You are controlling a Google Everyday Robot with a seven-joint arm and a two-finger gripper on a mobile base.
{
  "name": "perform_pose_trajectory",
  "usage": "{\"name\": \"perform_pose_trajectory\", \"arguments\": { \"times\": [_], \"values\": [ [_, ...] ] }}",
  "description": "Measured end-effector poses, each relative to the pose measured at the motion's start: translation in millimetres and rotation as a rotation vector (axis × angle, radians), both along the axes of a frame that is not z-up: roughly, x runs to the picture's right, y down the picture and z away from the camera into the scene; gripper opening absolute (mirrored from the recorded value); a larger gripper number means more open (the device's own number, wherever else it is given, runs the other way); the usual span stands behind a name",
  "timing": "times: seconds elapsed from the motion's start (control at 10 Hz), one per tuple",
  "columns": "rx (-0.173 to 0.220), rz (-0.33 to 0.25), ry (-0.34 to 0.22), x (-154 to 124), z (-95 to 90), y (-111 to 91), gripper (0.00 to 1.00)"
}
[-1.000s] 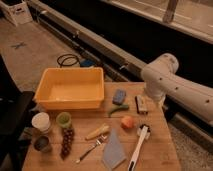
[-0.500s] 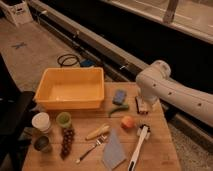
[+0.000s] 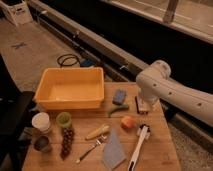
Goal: Place eraser in table surface
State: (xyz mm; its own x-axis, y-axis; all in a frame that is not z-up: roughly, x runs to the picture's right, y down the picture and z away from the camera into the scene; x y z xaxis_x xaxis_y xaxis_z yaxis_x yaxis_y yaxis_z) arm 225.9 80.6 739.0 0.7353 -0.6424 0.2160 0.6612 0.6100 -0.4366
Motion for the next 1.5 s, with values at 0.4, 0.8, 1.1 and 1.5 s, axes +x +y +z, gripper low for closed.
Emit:
{"name": "perform_pose_trajectory", "arguments": {
  "times": [0.4,0.8,1.1,1.5],
  "values": [
    [0.038,0.01,-0.02,-1,2.6,-4,0.65],
    [0.049,0.047,-0.001,50,13.7,7,0.65],
    [0.048,0.101,-0.001,99,37.4,26,0.65],
    [0.049,0.129,-0.036,123,72.5,12,0.65]
  ]
}}
